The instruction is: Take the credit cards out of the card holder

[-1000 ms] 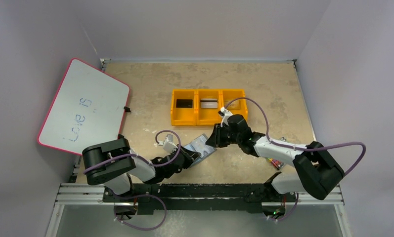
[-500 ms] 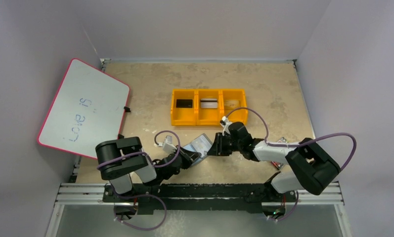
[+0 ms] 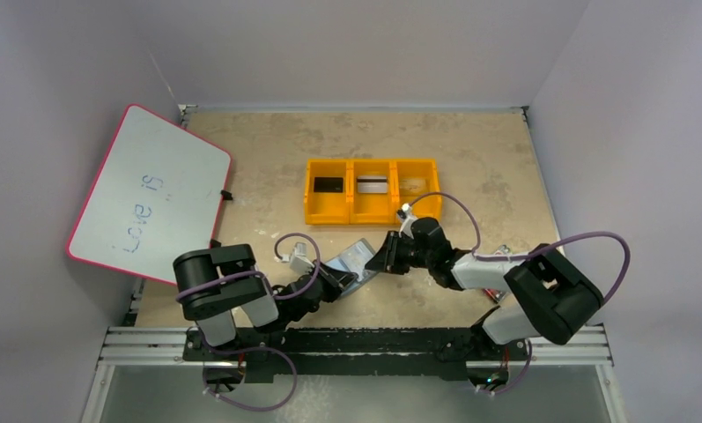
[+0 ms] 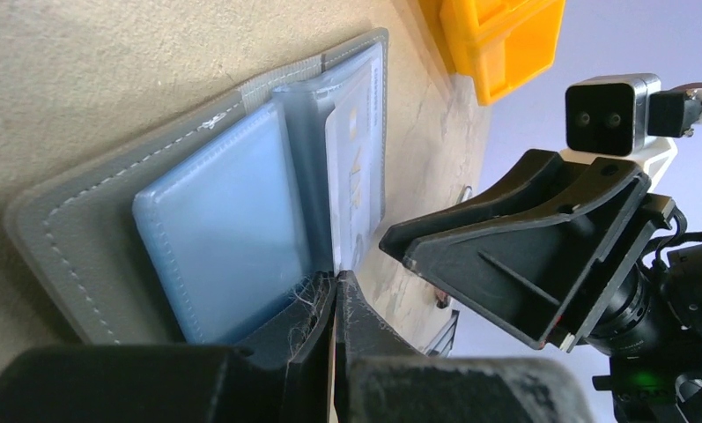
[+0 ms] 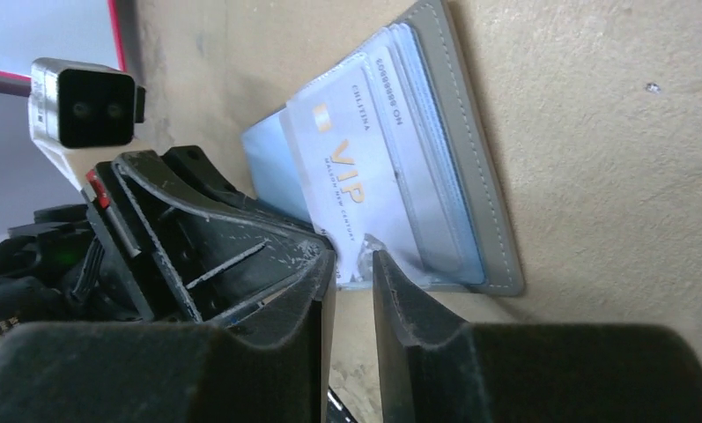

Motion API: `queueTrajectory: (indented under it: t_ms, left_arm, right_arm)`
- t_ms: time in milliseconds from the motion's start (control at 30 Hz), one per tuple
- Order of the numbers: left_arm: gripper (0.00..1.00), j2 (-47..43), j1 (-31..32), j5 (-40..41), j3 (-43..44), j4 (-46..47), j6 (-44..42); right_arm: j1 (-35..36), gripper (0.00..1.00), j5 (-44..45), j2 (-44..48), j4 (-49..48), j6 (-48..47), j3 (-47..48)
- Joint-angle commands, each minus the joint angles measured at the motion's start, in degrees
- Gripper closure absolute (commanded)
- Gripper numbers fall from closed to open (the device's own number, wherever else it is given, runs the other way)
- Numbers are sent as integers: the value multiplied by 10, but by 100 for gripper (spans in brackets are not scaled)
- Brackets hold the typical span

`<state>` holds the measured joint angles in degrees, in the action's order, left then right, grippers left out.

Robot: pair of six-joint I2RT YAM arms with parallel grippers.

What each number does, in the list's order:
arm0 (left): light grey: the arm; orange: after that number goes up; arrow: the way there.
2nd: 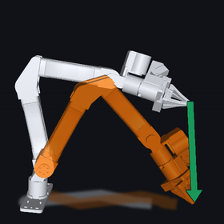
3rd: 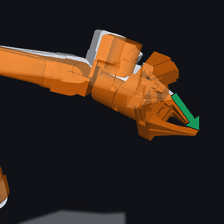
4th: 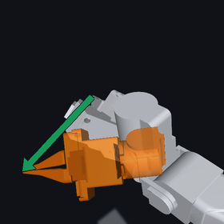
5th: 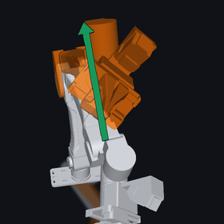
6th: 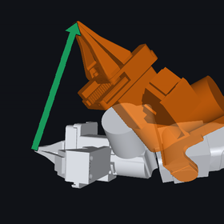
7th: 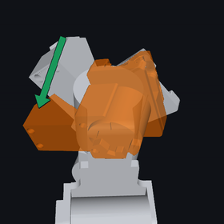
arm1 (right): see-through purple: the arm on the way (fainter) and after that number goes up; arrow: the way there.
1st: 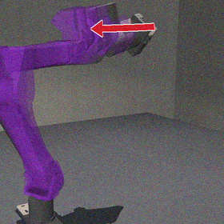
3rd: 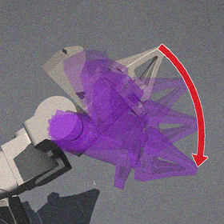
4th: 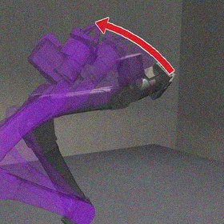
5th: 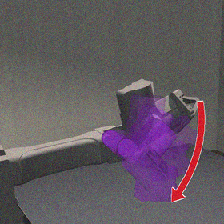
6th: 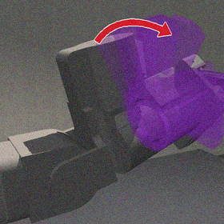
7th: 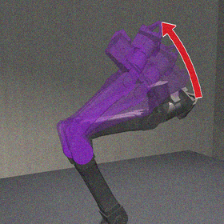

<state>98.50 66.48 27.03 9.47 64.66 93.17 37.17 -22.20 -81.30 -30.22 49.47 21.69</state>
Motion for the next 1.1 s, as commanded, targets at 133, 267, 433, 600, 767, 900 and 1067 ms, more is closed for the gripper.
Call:
queueTrajectory:
  t_ms: [133,267,433,600,767,900,1067]
  left_arm:
    - [100,31,3,0,-15,153,-29]
    - [100,48,3,-5,-9,183,-43]
    - [100,57,3,-3,-9,211,-58]
    - [100,19,3,1,-5,153,-74]
    - [100,-37,3,8,10,61,-93]
    - [100,-48,3,11,15,37,-100]
    - [100,-34,3,10,12,57,-96]
  right_arm:
    - [-2,65,50,71,-37,66,-31]
    - [-14,66,34,60,29,3,8]
    - [-23,66,24,42,14,-4,7]
    - [-29,66,5,2,24,-27,21]
    - [-29,67,-19,-35,19,-55,33]
    - [-29,71,-48,-40,-10,-48,25]
    - [-29,71,-69,-29,-36,-20,16]
